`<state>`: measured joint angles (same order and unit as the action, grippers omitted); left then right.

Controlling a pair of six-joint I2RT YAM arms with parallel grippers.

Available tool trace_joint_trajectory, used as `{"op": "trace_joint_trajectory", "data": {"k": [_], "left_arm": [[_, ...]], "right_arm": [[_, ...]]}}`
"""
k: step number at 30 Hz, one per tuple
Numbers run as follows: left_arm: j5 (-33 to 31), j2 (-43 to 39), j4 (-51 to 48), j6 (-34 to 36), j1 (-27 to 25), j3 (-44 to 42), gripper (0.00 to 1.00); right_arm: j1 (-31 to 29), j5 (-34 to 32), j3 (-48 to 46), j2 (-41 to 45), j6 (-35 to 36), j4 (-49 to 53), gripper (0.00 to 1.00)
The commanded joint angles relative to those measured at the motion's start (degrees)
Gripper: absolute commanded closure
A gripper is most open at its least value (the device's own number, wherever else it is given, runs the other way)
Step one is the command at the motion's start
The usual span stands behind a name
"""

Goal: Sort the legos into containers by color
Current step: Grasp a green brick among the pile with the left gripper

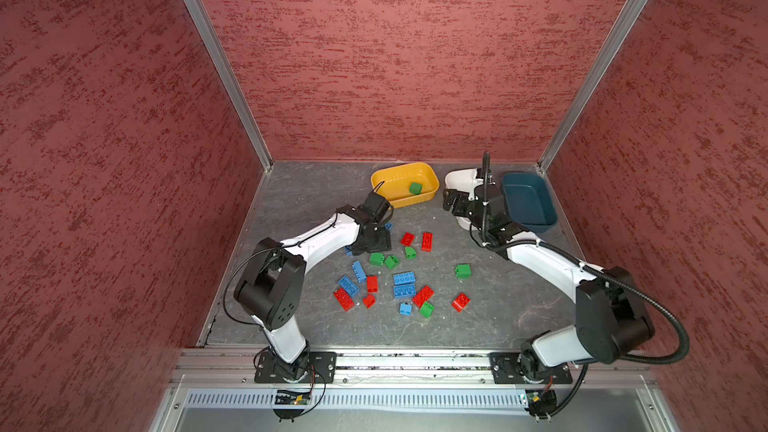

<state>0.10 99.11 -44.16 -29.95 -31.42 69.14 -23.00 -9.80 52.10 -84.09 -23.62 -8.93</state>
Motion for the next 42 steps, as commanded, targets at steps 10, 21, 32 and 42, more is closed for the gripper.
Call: {"op": "trace_joint_trajectory", "data": {"k": [10, 21, 32, 42], "left_arm": [[-0.2, 7.3, -2.2, 5.8, -1.5, 2.9, 0.44], [-0.6, 9.0, -2.2, 5.4, -2.6, 4.0, 0.64], [-3.9, 0.7, 1.7, 3.4, -3.5, 5.8, 0.72], [-0.3, 7.3, 6.3, 7.5, -1.2, 21.1, 0.73]], "right_arm": [[0.0, -6.7, 0.7, 1.6, -2.0, -2.5, 0.01], [0.0, -6.9, 2.0, 1.4, -1.5, 1.5, 0.01], [0.0, -4.5, -3.5, 3.7, 1.2, -7.0, 0.01], [0.0, -4.4, -3.6, 3.6, 1.0, -4.8, 0.01]]}}
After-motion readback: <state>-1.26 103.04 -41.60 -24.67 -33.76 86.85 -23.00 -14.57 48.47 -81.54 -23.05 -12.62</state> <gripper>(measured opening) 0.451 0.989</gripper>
